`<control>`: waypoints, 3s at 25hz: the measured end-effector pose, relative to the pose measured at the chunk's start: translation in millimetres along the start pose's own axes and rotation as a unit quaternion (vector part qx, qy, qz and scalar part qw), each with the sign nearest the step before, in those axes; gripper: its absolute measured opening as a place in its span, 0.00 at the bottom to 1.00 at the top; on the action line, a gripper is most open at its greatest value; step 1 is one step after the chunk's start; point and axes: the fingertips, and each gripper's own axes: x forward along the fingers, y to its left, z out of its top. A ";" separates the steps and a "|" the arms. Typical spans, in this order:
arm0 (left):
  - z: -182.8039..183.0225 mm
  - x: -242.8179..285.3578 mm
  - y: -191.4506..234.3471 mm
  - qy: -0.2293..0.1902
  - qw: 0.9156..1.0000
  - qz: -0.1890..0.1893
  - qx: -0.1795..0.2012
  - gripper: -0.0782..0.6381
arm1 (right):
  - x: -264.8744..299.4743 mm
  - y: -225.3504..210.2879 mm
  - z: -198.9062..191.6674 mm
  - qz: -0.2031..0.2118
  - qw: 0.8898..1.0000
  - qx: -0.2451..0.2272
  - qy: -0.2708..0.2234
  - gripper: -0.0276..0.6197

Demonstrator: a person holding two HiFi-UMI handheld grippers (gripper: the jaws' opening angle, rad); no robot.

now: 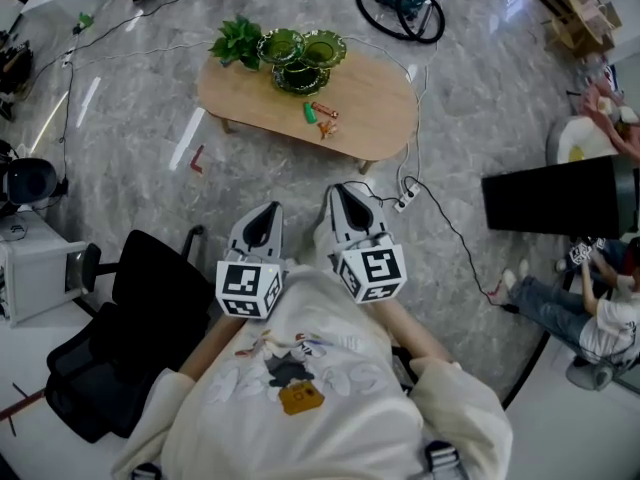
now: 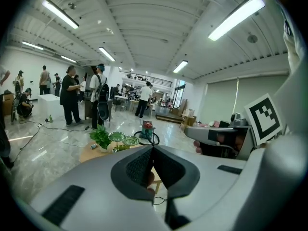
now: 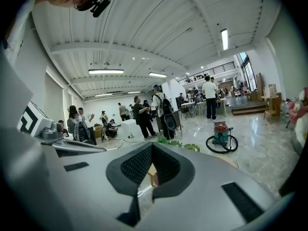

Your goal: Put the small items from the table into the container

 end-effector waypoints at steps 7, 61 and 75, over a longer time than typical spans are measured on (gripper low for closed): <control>46.4 78.9 5.0 -0.002 1.000 0.008 -0.012 0.10 | 57.8 -56.3 40.6 0.025 1.000 -0.007 0.002 0.04; -20.9 326.0 53.1 0.154 0.985 0.029 -0.065 0.10 | 246.3 -191.0 -88.2 0.083 0.982 0.025 0.170 0.05; -95.5 366.3 75.7 0.188 0.979 0.017 -0.080 0.10 | 277.3 -210.1 -155.4 0.058 0.975 0.050 0.207 0.05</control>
